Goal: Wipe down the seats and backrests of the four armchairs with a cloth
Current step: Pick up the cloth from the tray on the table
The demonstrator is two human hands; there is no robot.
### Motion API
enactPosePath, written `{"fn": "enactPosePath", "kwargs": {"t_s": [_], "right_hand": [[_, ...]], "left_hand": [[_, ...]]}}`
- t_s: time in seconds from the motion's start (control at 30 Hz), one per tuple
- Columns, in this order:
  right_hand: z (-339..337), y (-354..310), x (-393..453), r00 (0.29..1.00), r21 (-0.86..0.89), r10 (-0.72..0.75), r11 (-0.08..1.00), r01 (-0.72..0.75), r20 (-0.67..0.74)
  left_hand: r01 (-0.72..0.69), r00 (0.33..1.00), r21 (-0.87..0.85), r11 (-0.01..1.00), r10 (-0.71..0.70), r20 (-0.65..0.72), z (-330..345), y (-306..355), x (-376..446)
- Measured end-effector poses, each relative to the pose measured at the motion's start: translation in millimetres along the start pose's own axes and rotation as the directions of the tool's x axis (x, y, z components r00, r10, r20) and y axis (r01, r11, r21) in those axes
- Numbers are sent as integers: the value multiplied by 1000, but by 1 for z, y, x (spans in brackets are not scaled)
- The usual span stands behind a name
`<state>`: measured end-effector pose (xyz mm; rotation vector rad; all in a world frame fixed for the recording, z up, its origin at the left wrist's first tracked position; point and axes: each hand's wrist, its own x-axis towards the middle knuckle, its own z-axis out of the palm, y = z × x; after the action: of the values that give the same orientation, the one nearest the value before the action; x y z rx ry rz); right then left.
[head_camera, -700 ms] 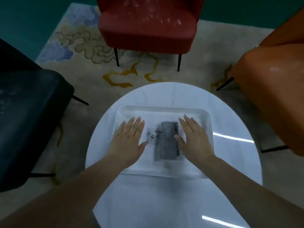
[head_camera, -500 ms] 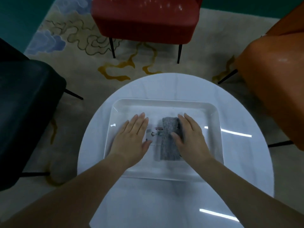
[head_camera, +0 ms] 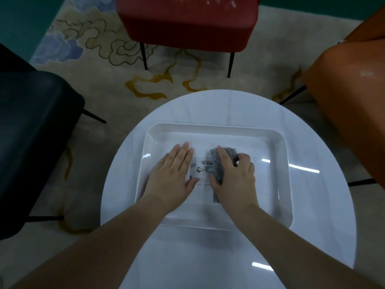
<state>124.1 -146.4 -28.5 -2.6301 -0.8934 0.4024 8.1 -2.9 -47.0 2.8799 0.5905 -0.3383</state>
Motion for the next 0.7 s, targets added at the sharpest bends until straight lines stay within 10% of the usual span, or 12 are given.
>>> {"fn": "enactPosePath", "kwargs": {"t_s": [0.23,0.7], "right_hand": [[-30,8,19,970,105,57,991,-84,237],[-73,-79,-54,951,278,-229,946,167,208]], "left_hand": [[0,990,10,1000,-1,140,-28,-2,-17],[420,907,-112,901,-419,32,-112,-26,-182]]}}
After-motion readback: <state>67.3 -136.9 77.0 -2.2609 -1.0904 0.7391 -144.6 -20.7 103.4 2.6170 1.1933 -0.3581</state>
